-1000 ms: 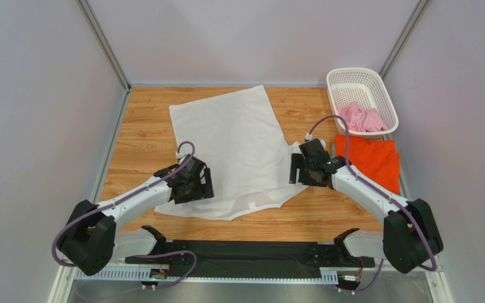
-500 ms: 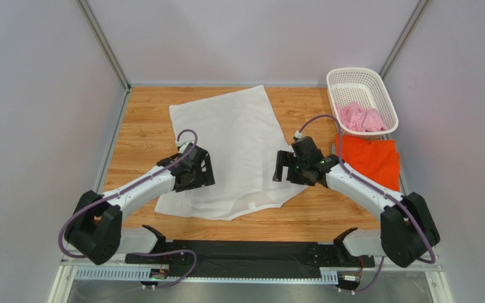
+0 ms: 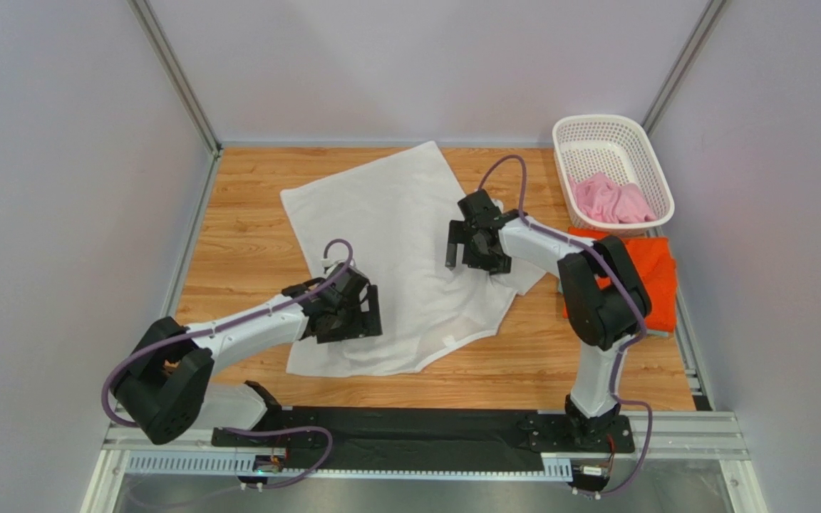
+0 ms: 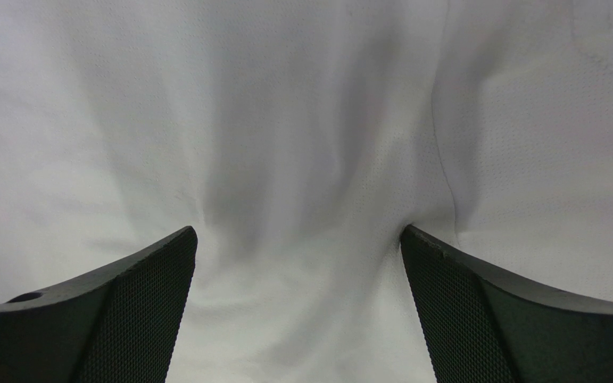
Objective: Fold and stack the t-shirts
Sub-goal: Flatten the tshirt out
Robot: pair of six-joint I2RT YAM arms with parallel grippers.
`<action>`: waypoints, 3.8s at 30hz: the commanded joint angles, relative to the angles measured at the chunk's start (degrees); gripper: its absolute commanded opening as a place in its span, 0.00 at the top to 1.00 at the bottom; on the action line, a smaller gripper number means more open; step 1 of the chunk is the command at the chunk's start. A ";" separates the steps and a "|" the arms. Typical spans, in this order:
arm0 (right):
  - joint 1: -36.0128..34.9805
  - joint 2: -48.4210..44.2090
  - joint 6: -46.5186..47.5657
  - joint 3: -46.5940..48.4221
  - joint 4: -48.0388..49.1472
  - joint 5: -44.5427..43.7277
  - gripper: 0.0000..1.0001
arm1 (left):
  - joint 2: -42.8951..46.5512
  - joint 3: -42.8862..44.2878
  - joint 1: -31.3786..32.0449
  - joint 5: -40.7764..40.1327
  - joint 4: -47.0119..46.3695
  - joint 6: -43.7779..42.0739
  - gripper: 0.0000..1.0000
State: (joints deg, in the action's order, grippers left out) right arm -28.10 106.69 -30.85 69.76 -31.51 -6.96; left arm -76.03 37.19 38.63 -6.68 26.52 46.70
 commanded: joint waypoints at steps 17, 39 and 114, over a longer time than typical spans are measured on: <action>-4.86 22.71 19.32 42.04 -6.28 12.97 0.00 | -14.07 8.32 26.66 2.38 -26.80 16.86 0.00; -3.97 -26.97 4.75 -9.88 -0.76 11.98 0.00 | 30.23 -1.32 17.30 -30.87 15.94 17.48 0.00; 12.36 10.37 13.01 12.23 -6.90 6.08 0.00 | -18.07 16.76 -22.46 0.70 1.69 -3.54 0.00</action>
State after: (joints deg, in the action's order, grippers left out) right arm -17.32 112.84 -19.18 78.94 -38.87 -1.21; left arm -90.17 50.57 16.84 -8.56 31.59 45.30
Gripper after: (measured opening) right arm 0.998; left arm 0.995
